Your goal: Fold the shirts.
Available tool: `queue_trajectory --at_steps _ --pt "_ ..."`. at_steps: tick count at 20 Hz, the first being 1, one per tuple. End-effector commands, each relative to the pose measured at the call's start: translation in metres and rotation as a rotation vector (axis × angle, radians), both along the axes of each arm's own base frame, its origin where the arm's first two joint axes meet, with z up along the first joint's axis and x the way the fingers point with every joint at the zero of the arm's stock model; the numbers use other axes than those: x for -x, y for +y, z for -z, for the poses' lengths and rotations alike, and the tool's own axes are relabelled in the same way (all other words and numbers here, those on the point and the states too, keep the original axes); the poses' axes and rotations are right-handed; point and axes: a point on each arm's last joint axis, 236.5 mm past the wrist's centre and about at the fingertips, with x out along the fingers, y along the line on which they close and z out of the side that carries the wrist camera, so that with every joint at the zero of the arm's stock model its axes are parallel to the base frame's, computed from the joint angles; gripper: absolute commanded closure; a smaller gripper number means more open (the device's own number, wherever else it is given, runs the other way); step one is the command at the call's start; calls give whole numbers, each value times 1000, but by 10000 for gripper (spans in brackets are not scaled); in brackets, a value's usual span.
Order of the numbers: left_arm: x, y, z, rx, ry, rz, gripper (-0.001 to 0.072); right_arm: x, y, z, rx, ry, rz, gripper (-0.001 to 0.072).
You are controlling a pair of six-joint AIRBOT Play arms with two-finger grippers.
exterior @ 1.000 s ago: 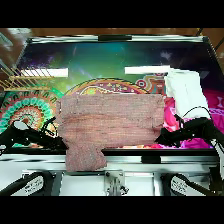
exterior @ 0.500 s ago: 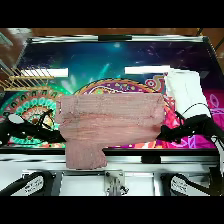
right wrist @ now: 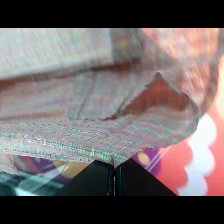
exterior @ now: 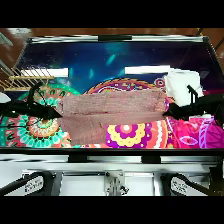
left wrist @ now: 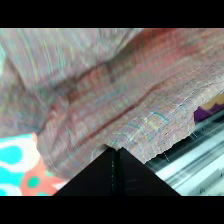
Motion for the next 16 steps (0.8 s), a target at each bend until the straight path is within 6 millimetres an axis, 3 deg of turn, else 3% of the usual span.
queue_trajectory --at_steps 1,4,9,16 --pt "-41 -1 -13 37 -67 -43 683 -54 10 -13 73 -105 -28 664" --pt "-74 8 -19 28 -108 -67 683 -88 1 -4 132 -109 -16 663" --pt "-115 14 -19 47 -120 -85 683 -134 9 -6 109 -167 -9 663" --pt "-146 29 4 47 -103 -157 683 -167 36 20 107 -198 16 663"
